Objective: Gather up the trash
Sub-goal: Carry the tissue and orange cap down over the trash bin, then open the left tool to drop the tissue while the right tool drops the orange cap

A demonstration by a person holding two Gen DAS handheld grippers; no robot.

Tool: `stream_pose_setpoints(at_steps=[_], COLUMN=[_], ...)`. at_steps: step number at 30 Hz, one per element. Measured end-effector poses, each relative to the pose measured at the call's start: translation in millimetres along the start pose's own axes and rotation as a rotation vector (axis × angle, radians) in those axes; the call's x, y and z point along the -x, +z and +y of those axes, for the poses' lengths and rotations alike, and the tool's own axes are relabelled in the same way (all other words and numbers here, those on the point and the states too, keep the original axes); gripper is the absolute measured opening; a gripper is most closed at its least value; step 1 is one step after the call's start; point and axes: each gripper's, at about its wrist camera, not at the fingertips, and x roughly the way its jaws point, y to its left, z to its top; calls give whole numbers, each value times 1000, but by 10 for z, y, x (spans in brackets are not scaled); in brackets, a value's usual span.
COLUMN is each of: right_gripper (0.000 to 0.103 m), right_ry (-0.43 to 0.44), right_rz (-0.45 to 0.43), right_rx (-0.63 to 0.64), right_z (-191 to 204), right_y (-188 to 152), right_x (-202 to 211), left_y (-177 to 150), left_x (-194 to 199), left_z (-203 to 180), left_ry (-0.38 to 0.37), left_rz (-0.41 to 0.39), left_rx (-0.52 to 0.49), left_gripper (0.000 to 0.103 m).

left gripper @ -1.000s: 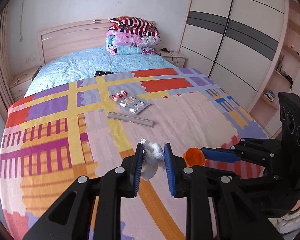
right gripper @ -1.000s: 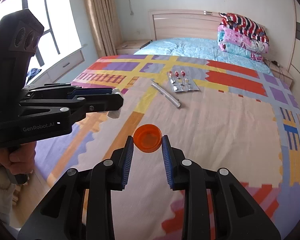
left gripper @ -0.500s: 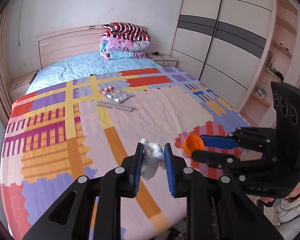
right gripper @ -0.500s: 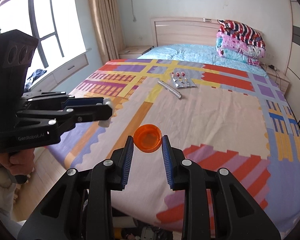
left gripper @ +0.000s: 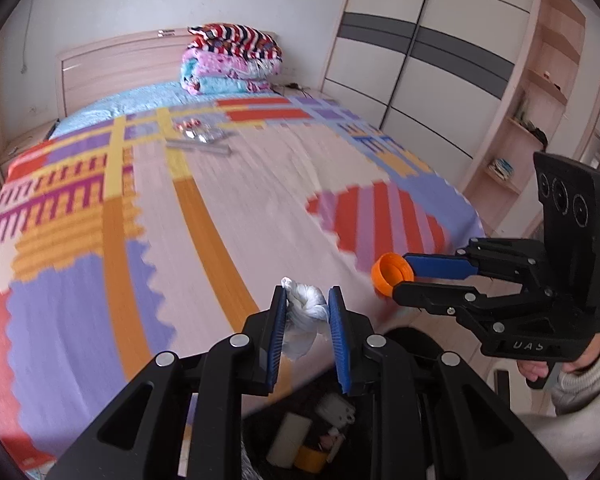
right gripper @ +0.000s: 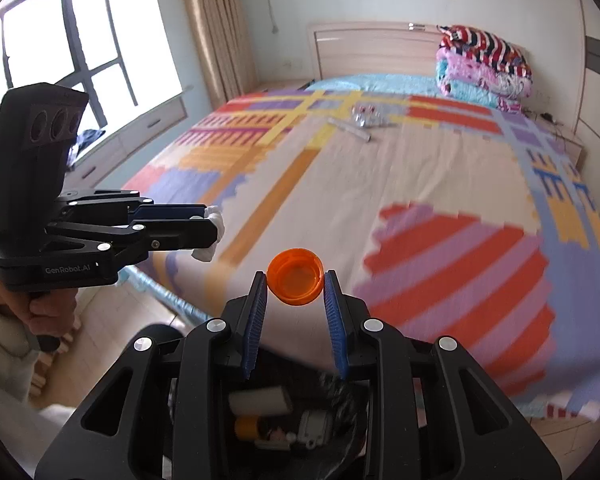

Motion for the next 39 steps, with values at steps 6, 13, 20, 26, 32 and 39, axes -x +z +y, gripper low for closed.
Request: stream_pose_setpoints(at_steps=[6,13,20,26,32,39], right_gripper=[29,29,29,29,29,29], right_ry=[21,19,13,9,9,1], right_rz=[36,111,239,353,422,447], right_rx=[-24,-11,-35,-63,-50,-23], right_z=[-10,4,-39,-56,41,130], right_y=[-279,-583,-921,-1175,-1261,-1307], right_x=[-82,-221,-518,-783,-992,-1044], left_y=[-419,-917,-1224,-1348,-1474,-1500], left_x=[-142,-441,-809,-1023,-1154,-1248], left_z=[-115,-127,-65,-28,5,-79], left_ry=[-29,-63,-39,-31,-49,-28], left_rz=[62,187,305,372,409,424], left_rx=[0,67,109,136,174,154], left_gripper=[21,21,21,21,21,21])
